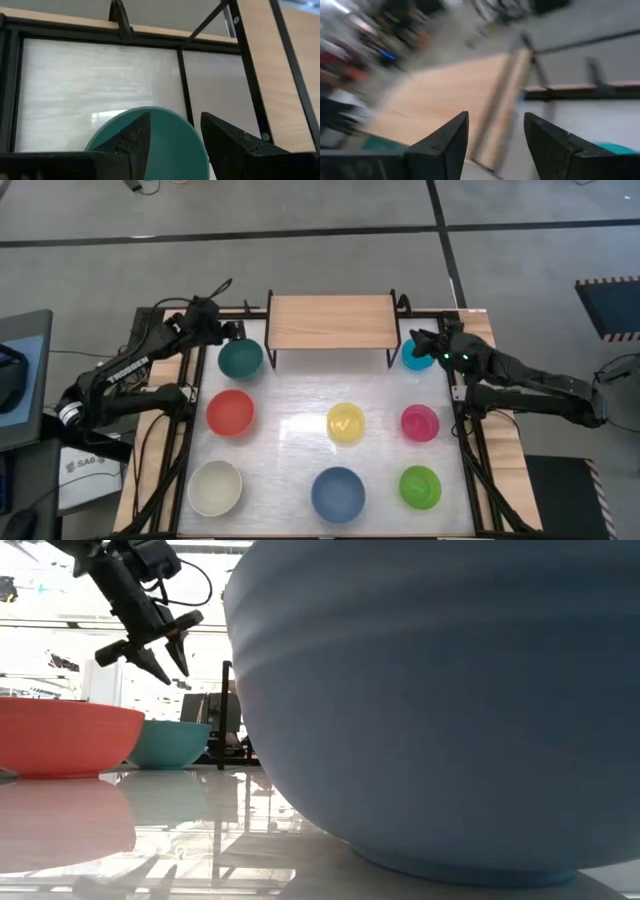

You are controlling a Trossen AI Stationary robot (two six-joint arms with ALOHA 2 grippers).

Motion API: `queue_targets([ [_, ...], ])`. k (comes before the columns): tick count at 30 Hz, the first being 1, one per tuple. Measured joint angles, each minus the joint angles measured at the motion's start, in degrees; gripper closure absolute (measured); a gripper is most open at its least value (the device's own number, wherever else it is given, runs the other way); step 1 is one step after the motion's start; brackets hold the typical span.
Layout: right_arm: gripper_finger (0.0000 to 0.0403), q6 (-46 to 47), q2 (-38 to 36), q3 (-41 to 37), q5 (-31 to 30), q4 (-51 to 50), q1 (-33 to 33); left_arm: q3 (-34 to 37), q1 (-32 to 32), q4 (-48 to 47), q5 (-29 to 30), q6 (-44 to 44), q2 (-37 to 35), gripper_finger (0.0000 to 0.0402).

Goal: Place and stack bowls onto a shelf
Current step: Put the light blue bowl on the shelf

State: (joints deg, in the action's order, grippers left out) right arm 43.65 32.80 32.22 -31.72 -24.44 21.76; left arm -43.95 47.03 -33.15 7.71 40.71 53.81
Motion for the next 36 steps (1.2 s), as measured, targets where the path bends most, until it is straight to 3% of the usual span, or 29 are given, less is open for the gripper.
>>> queue_targets([
  [5, 0.0204, 2.8, 7.0, 10.9, -4.0, -24.5, 4.4, -0.9, 0.0, 0.9, -1.2, -2.3, 1.4, 0.0243],
  [11, 0.0227, 12.8, 16.1, 11.5, 0.5, -36.3, 12.3, -3.0, 0.0, 1.1, -1.3, -6.3, 1.3, 0.0243],
  [17, 0.0245, 12.4, 24.8, 8.6, 8.0, -34.8, 21.7, -4.2, -0.1, 1.2, -1.2, -9.5, 1.3, 0.0243],
  [24, 0.0250, 7.5, 31.3, 3.3, 19.3, -24.5, 30.5, -6.2, -0.1, 1.1, -1.1, -13.3, 1.3, 0.0243],
  [31, 0.0263, 3.0, 35.5, 2.2, 20.7, -20.8, 33.7, -9.6, -0.1, 0.0, -1.2, -16.6, 1.3, 0.0243],
  [36, 0.0323, -0.6, 38.2, 2.2, 20.0, -18.5, 34.7, -11.4, -0.1, 0.0, -0.9, -17.6, 1.3, 0.0244],
])
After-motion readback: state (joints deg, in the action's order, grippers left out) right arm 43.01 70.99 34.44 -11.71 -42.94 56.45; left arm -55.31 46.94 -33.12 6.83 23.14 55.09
